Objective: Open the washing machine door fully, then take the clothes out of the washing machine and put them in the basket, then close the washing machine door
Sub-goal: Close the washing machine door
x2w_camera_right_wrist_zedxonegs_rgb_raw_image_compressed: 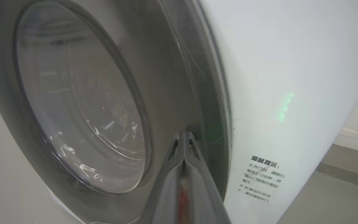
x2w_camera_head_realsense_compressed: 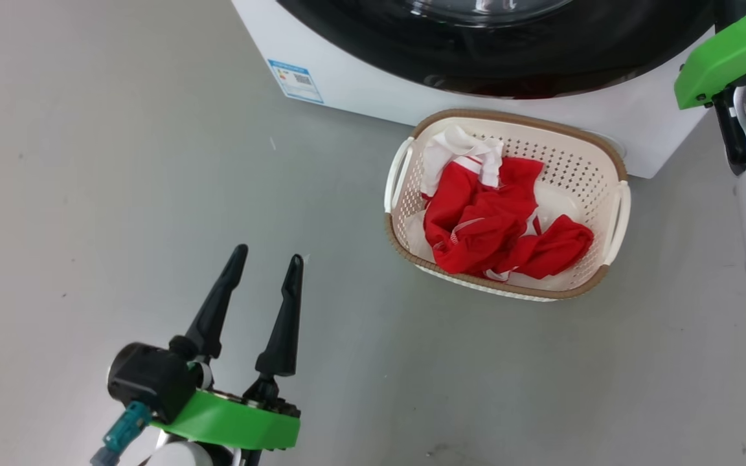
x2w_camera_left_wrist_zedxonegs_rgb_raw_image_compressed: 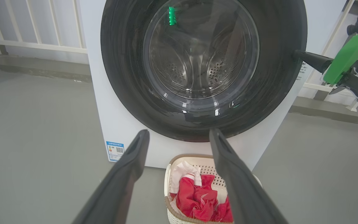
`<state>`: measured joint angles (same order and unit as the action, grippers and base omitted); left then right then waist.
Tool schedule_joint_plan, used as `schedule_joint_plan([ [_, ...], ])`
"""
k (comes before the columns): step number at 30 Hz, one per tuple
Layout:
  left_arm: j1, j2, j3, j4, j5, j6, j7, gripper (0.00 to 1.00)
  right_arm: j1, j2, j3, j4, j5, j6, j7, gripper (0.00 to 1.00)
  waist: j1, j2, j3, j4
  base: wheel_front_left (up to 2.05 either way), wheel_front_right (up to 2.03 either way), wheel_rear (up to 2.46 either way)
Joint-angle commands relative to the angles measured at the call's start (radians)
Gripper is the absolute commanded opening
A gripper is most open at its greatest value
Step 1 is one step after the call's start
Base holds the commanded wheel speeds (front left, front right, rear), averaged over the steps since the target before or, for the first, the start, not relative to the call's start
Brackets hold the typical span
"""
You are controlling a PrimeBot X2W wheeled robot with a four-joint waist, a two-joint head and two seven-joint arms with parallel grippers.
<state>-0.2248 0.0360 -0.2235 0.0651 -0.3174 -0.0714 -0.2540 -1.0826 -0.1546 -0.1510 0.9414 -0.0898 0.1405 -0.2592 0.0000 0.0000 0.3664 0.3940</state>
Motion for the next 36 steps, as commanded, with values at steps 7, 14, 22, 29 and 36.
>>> schedule_joint_plan([
  [7,-0.010,0.014,0.037,0.017,-0.009,-0.017,-0.008,1.00,0.076,0.065,0.110,-0.096,0.066,-0.010,-0.003,0.00,0.0000,0.0000,-0.043,-0.070,0.00,0.00,0.00],
  [14,-0.012,0.014,0.043,0.028,-0.017,-0.023,-0.008,1.00,0.194,0.093,0.197,-0.212,0.133,-0.010,-0.003,1.00,0.0000,0.0000,-0.076,-0.138,0.00,0.00,0.00],
  [22,0.002,0.014,0.075,0.026,-0.016,-0.004,-0.008,1.00,0.375,0.103,0.296,-0.371,0.210,-0.010,-0.003,1.00,0.0000,0.0000,-0.128,-0.237,0.00,0.00,0.00],
  [29,0.033,0.014,0.122,0.001,0.003,0.021,-0.008,1.00,0.539,0.104,0.339,-0.531,0.264,-0.010,-0.003,1.00,0.0000,0.0000,-0.178,-0.327,0.00,0.00,0.00],
  [36,0.070,0.014,0.168,-0.016,0.037,0.036,-0.008,1.00,0.653,0.104,0.288,-0.626,0.268,-0.010,-0.003,1.00,0.0000,0.0000,-0.226,-0.401,0.00,0.00,0.00],
])
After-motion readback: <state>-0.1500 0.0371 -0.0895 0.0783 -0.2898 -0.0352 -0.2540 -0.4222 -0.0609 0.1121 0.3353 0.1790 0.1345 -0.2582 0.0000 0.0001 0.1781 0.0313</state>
